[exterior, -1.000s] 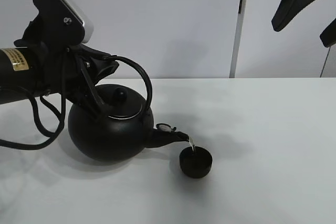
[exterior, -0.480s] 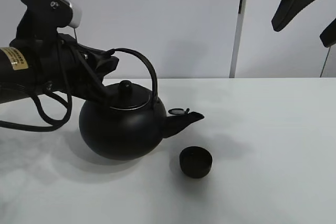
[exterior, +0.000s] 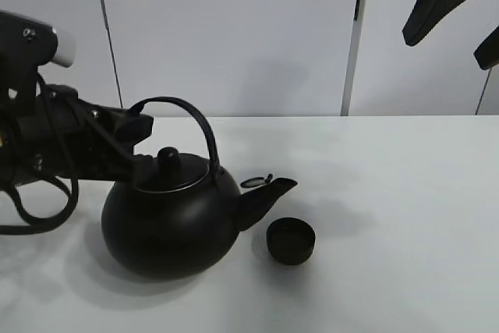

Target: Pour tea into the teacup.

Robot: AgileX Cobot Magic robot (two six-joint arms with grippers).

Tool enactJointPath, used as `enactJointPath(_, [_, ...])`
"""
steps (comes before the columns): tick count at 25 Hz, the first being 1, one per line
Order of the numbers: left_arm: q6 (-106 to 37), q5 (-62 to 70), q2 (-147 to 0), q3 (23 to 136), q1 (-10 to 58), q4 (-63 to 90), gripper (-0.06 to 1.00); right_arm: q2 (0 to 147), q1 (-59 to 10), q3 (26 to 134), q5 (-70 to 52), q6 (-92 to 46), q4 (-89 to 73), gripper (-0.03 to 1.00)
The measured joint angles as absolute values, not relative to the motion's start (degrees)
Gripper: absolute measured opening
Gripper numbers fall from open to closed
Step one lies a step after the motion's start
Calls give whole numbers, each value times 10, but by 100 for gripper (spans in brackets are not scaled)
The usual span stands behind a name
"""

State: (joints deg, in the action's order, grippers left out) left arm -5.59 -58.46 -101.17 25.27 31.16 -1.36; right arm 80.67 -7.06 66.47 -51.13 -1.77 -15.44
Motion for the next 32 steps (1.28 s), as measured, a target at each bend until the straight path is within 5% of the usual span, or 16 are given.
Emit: enactJointPath(32, [-52,-609,-1006,188,274,52,12,807,-71,665,-510,-18,-156,54])
